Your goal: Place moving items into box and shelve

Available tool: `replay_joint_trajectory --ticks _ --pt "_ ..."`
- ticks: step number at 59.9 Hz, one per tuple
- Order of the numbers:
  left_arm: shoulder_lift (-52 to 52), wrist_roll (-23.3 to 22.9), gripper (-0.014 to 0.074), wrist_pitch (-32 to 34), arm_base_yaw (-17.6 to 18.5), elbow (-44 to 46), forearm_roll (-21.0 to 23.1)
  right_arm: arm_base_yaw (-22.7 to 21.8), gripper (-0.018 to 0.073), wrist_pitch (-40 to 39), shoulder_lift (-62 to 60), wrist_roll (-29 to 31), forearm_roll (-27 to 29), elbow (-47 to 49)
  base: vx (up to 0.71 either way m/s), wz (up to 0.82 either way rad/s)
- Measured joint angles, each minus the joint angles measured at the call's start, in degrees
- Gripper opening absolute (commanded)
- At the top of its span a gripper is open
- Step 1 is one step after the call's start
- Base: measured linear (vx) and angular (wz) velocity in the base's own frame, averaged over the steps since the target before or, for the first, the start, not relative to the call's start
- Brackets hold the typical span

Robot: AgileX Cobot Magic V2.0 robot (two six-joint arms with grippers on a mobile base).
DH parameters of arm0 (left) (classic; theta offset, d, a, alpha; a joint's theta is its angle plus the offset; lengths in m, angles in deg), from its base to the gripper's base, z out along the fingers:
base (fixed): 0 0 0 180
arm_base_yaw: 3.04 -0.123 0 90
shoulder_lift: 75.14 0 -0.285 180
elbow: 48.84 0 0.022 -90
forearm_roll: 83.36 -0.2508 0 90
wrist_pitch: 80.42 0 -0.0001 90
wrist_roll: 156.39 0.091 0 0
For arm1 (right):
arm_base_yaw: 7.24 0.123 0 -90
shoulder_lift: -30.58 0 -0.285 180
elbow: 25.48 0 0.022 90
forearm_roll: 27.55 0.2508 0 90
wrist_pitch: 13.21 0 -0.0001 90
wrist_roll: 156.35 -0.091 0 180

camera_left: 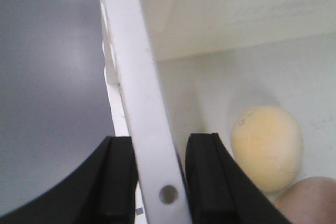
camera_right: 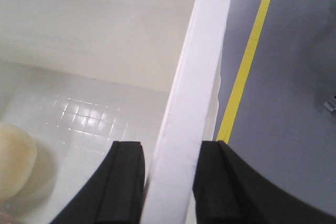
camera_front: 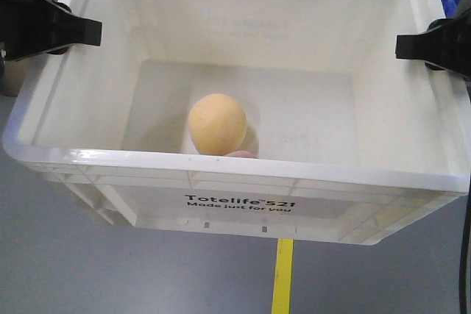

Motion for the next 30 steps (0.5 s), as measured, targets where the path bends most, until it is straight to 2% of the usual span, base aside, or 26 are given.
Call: replay_joint_trajectory --ticks 30 --pt "0.0 0.0 -0.0006 0.0 0.0 0.0 0.0 0.0 -0.0006 0.0 0.0 0.0 0.0 0.0 0.56 -0.05"
